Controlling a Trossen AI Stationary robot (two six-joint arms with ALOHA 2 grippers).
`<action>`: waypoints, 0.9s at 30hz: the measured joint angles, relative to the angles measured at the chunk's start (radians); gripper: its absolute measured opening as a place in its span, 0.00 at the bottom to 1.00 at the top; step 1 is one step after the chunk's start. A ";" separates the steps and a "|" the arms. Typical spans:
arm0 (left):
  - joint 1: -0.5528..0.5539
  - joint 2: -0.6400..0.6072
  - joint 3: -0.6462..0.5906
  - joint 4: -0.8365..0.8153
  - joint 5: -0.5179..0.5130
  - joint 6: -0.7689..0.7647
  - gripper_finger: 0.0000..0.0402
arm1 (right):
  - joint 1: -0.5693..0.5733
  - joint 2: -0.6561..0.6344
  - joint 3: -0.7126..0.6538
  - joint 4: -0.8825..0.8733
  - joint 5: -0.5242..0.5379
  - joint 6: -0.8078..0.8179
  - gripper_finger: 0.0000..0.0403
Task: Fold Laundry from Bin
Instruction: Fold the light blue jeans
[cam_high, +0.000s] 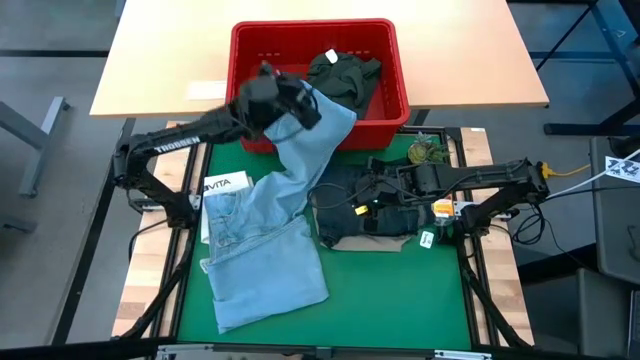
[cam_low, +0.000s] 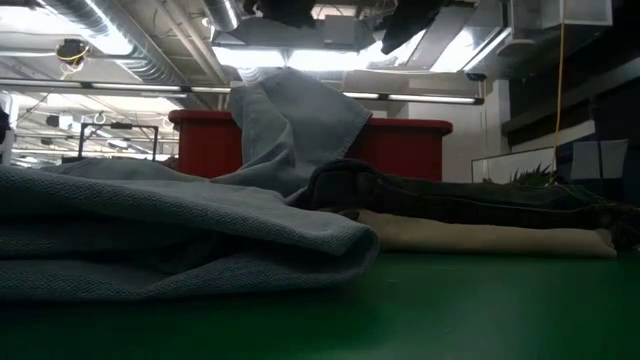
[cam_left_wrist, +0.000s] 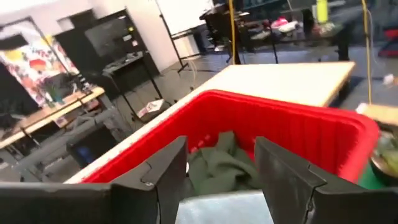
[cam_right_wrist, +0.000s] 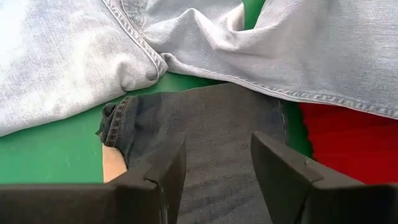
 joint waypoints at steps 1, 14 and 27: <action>0.023 0.000 0.019 -0.021 0.024 -0.023 0.46 | 0.000 0.000 0.000 0.000 0.000 0.000 0.44; 0.279 0.001 0.067 -0.342 0.449 -0.317 0.46 | 0.000 0.000 0.000 -0.076 0.000 0.002 0.45; 0.323 0.012 0.020 -0.365 0.594 -0.362 0.46 | 0.000 0.000 0.000 -0.075 0.000 0.006 0.45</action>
